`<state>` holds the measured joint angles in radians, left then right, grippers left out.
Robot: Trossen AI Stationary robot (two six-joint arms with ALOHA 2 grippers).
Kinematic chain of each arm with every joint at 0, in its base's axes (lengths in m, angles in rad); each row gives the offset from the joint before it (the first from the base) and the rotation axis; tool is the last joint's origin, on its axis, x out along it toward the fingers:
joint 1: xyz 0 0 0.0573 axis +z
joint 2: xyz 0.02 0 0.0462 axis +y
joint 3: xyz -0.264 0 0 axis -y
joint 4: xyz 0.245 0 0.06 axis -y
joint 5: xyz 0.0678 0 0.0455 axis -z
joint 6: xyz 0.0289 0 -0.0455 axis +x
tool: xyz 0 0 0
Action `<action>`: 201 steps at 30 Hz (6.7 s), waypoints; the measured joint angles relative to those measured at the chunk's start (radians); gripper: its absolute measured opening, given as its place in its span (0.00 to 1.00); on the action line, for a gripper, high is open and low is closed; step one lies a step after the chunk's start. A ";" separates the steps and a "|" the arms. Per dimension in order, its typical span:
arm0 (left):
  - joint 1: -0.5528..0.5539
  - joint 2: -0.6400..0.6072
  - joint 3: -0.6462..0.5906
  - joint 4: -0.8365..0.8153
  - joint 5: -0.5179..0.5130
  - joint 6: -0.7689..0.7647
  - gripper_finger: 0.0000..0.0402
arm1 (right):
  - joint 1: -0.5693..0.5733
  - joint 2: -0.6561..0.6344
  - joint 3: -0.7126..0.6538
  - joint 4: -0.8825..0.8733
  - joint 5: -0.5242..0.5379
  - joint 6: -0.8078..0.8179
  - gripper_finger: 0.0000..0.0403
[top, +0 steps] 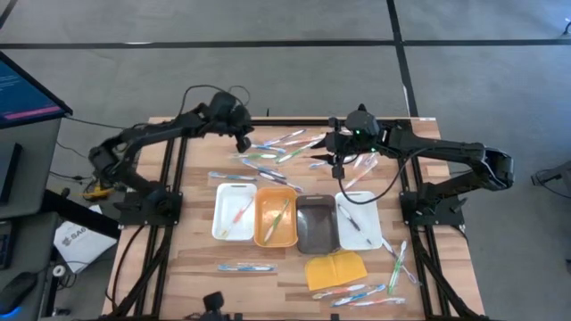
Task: Pick & Place Toothbrushes
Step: Put the blue toothbrush into the black bin
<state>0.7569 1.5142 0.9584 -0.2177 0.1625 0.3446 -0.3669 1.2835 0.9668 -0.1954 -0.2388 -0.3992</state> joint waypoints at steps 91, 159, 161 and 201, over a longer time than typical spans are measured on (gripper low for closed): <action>-0.053 0.465 0.229 -0.220 -0.098 0.280 0.03 | 0.001 -0.001 0.000 -0.059 0.000 0.005 0.31; -0.740 -0.211 -0.372 1.272 -0.057 -0.718 0.02 | 0.448 -0.019 -0.043 0.518 0.326 0.687 0.31; -0.742 -0.164 -0.340 1.276 -0.018 -0.739 0.02 | 0.435 -0.019 -0.043 0.519 0.326 0.689 0.30; -0.762 -0.060 -0.265 1.269 -0.014 -0.693 0.02 | 0.518 0.084 -0.042 0.740 0.371 0.546 0.48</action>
<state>-0.0055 1.4544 0.6930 1.0515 0.1490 -0.3481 0.1509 1.3677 0.9246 0.5442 0.1319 0.1471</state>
